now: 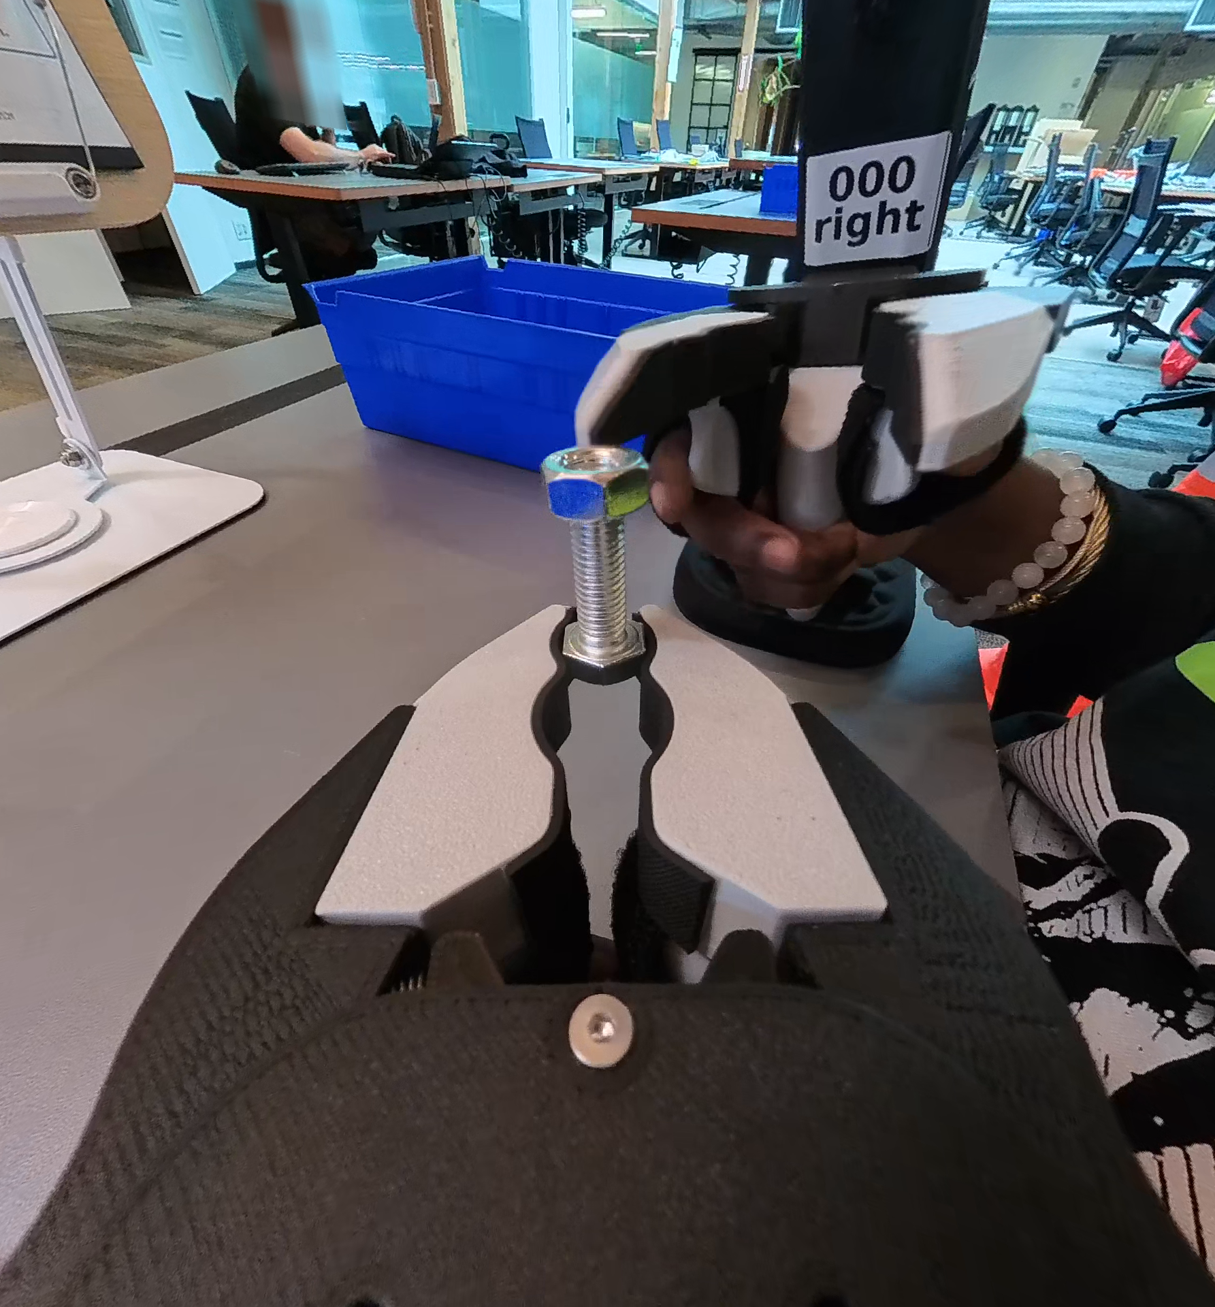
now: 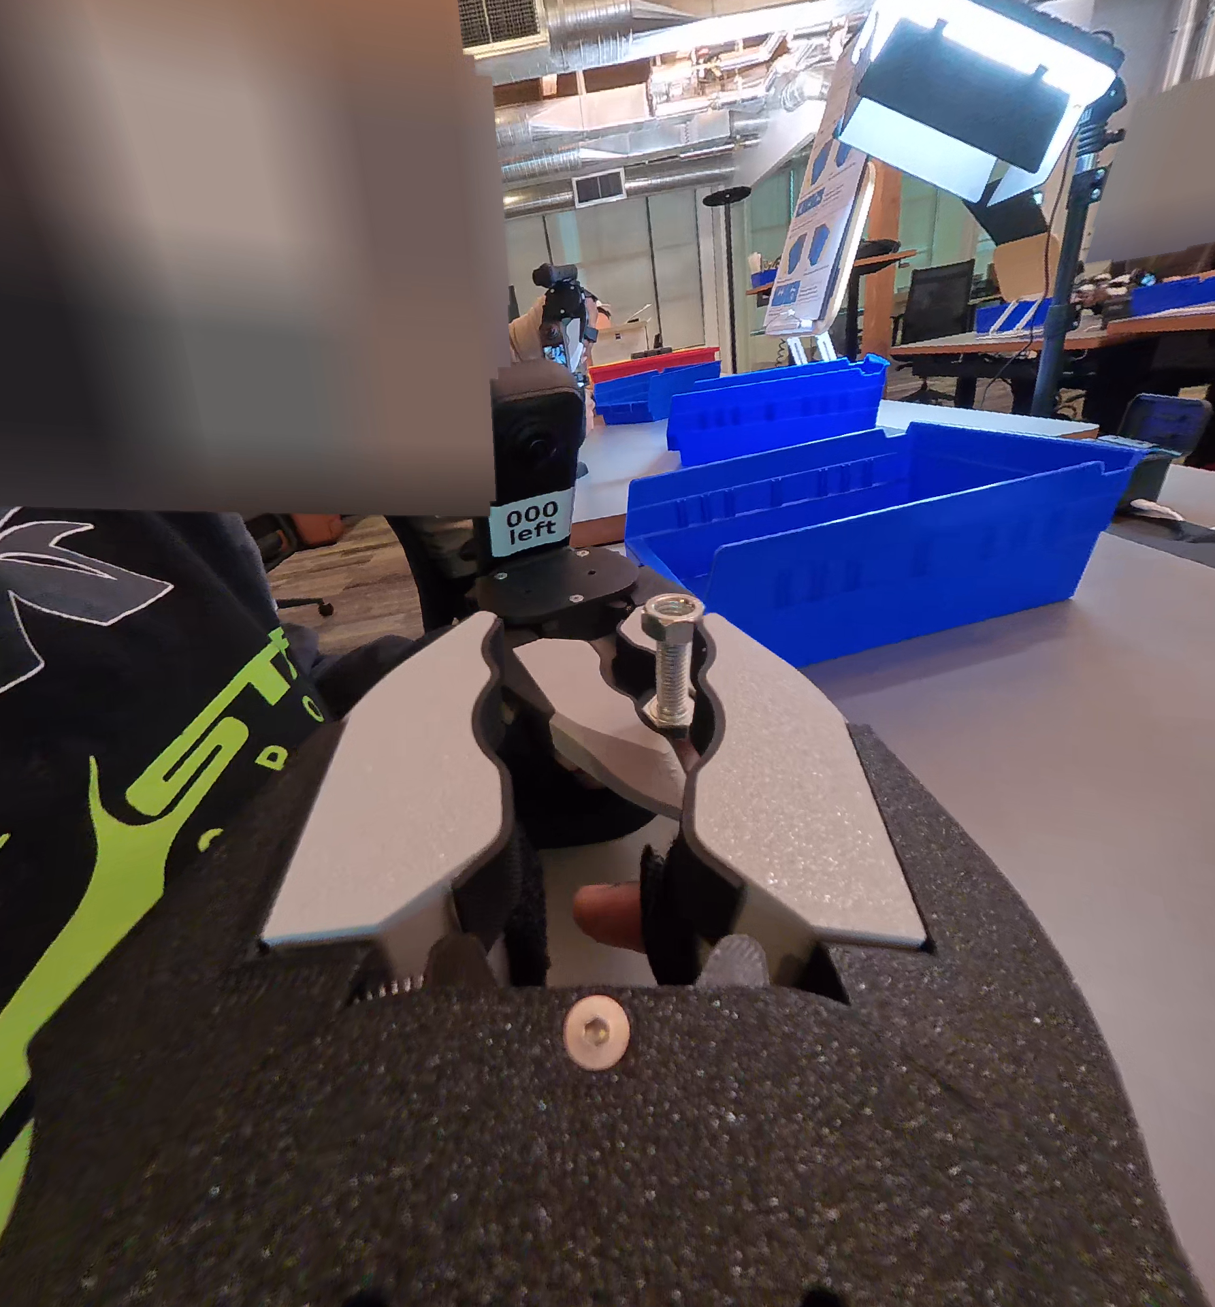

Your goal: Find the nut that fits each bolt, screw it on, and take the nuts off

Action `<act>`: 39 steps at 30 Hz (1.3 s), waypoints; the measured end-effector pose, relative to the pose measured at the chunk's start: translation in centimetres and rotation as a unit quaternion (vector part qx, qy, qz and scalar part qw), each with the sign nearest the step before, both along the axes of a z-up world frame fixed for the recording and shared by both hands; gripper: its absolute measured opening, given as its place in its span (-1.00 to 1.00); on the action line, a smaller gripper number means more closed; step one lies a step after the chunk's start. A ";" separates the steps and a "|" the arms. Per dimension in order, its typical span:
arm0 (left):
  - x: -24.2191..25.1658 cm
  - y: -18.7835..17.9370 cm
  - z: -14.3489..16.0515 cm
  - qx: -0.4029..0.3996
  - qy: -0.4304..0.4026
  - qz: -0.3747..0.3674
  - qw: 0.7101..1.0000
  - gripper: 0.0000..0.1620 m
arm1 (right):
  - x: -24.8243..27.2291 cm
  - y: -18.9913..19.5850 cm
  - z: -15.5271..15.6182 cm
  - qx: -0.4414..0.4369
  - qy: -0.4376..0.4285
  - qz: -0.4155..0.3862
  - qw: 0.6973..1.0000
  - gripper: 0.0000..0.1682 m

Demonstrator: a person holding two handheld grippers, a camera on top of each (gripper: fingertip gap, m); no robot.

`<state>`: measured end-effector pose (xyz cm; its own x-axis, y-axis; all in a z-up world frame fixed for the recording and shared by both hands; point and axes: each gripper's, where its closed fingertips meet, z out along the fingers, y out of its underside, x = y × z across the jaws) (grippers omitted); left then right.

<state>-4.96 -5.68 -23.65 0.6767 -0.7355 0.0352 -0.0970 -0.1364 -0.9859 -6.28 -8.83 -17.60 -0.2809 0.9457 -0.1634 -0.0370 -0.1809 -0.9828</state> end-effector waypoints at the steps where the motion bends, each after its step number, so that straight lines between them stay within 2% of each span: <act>1: 0.0 0.0 0.0 0.000 0.001 0.000 1.000 -0.82 | -0.1 0.2 0.1 -0.002 0.004 -0.004 1.000 -0.38; 5: 0.1 0.0 -0.1 0.000 0.003 -0.003 1.000 -0.82 | -0.9 0.1 0.1 0.000 0.002 0.000 1.000 -0.26; 9: 0.1 0.0 0.0 0.000 0.003 -0.003 1.000 -0.82 | -1.5 -0.4 0.0 0.006 -0.006 0.014 1.000 -0.22; 20: 0.0 0.0 0.1 -0.001 -0.002 0.000 1.000 -0.82 | 0.2 0.1 0.1 0.007 0.000 -0.005 1.000 -0.41; 26: 0.1 0.0 0.0 -0.002 0.001 -0.004 1.000 -0.82 | -1.1 0.0 0.0 0.007 -0.002 0.001 1.000 -0.24; 30: 0.1 -0.1 0.0 -0.002 0.001 -0.005 1.000 -0.82 | -1.5 -0.3 0.0 0.010 -0.004 0.011 1.000 -0.22; 35: 0.0 0.0 0.1 -0.003 -0.003 -0.003 1.000 -0.82 | -0.6 -0.3 0.0 0.013 -0.004 0.007 1.000 -0.32; 39: 0.0 0.0 0.0 -0.004 -0.002 -0.003 1.000 -0.82 | 0.3 -0.5 0.0 0.015 0.001 0.014 1.000 -0.52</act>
